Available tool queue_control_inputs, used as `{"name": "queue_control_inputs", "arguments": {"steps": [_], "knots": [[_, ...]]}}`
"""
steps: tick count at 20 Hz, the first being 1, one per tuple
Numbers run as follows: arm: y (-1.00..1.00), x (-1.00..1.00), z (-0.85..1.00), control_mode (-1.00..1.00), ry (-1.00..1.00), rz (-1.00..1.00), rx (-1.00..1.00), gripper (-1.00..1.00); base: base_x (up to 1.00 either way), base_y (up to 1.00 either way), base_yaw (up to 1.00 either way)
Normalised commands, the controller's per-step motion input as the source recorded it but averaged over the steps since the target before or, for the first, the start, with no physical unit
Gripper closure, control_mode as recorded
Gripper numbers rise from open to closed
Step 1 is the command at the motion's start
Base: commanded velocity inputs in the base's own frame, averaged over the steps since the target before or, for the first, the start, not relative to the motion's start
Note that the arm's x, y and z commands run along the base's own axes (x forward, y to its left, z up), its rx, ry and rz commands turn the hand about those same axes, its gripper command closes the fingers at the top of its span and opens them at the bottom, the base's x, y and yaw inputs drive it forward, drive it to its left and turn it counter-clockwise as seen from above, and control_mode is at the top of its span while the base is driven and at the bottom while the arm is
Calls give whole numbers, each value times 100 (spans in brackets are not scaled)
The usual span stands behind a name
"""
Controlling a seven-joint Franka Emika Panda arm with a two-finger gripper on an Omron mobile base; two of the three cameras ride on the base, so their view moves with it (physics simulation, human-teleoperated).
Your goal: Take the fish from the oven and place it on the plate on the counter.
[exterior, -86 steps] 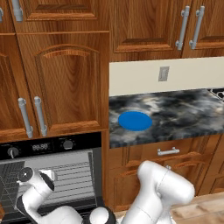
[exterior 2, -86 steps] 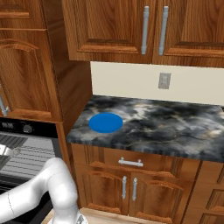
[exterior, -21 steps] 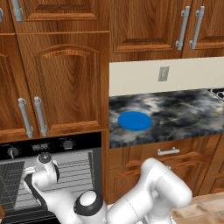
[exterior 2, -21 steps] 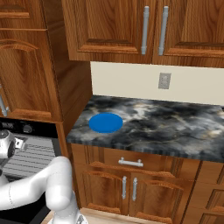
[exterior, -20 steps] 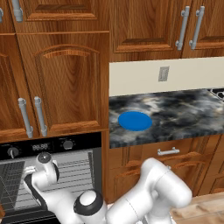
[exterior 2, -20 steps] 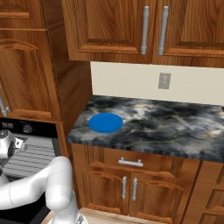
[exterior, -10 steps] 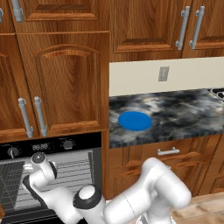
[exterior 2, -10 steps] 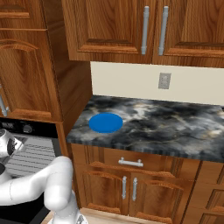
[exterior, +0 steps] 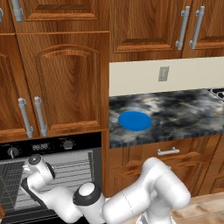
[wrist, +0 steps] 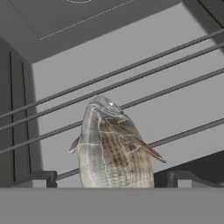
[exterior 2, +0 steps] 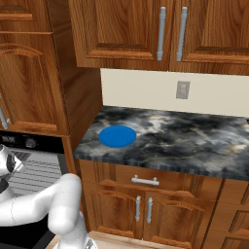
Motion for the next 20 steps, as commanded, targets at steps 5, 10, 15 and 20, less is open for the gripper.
{"name": "queue_control_inputs", "arguments": {"steps": [5,10,15,20], "knots": [[1,-2,-56,-100,3,-8,-6,-100,0,0,0],[8,0,-58,-100,5,-1,-13,-100,0,0,0],[24,-1,-58,-100,7,0,-16,-100,0,0,0],[22,-13,-62,-100,14,0,-11,-100,0,0,0]]}}
